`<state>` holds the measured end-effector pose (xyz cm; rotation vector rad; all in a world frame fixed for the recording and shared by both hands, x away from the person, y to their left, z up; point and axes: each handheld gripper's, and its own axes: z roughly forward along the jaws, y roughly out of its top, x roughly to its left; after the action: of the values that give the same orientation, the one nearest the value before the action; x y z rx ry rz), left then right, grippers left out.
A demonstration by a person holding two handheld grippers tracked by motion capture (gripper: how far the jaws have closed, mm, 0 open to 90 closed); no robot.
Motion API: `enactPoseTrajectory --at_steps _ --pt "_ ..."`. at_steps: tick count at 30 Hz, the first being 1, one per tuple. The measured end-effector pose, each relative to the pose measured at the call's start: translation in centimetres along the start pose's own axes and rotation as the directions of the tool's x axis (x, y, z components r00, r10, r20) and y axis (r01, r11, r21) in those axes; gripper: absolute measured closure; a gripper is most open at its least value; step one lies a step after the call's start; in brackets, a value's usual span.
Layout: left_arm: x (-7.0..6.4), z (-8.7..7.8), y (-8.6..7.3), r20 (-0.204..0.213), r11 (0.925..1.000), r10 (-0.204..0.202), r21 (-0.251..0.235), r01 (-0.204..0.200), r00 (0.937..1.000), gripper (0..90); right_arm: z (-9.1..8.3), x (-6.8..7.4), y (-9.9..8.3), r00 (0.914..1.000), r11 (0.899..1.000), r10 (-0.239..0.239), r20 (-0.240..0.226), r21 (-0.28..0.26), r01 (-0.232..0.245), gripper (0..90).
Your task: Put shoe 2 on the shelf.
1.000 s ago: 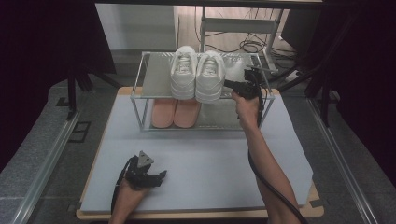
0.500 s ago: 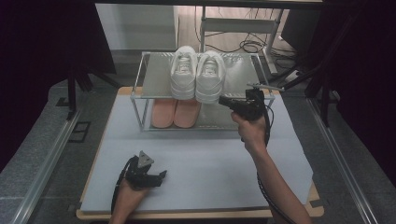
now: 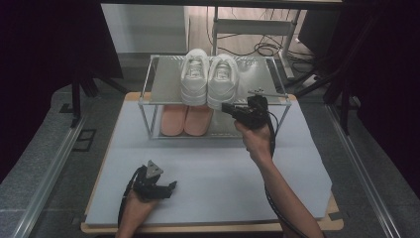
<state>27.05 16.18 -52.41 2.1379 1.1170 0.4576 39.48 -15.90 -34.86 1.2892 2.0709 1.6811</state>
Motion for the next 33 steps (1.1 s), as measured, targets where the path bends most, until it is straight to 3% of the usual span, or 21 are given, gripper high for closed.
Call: enactPoseTrajectory --at_steps 4,10,13,14,15,16,19,25,33 --pt "0.0 0.0 0.0 0.000 1.0000 0.000 0.000 0.000 1.0000 16.6 -0.1 0.0 0.0 0.9997 1.000 -0.020 0.011 -0.003 0.020 90.0" --pt "0.0 0.0 0.0 -0.001 1.0000 0.001 0.000 -0.001 1.0000 16.6 0.0 0.6 -0.1 0.9964 0.999 -0.048 0.070 -0.017 0.050 90.0" --pt "0.0 0.0 0.0 0.000 1.0000 0.001 -0.001 -0.001 1.0000 16.6 -0.2 0.4 -0.1 0.9872 0.998 -0.062 0.147 -0.023 0.066 90.0" --pt "0.0 0.0 0.0 0.002 1.0000 -0.002 -0.002 0.002 1.0000 16.6 -0.2 0.1 -0.1 0.9884 0.998 -0.046 0.144 -0.027 0.050 90.0" --pt "0.0 0.0 0.0 0.003 1.0000 -0.003 -0.002 0.003 1.0000 16.6 -0.3 -0.6 0.0 0.9947 1.000 -0.005 0.103 -0.027 0.008 90.0" --pt "0.0 0.0 0.0 0.004 1.0000 -0.004 -0.001 0.004 1.0000 16.6 -0.3 -0.8 0.1 0.9962 1.000 0.008 0.087 -0.027 -0.006 90.0" --pt "0.0 0.0 0.0 0.002 1.0000 -0.002 -0.002 0.002 1.0000 16.6 -0.1 -0.4 0.2 0.9938 0.999 -0.028 0.108 -0.023 0.031 90.0" --pt "0.0 0.0 0.0 0.002 1.0000 -0.002 0.000 0.002 1.0000 16.6 1.1 0.0 0.5 0.9958 0.999 -0.027 0.088 -0.015 0.029 90.0" --pt "0.0 0.0 0.0 0.001 1.0000 -0.002 -0.002 0.002 1.0000 16.6 1.3 0.0 0.7 0.9940 0.999 -0.040 0.102 -0.026 0.043 90.0"
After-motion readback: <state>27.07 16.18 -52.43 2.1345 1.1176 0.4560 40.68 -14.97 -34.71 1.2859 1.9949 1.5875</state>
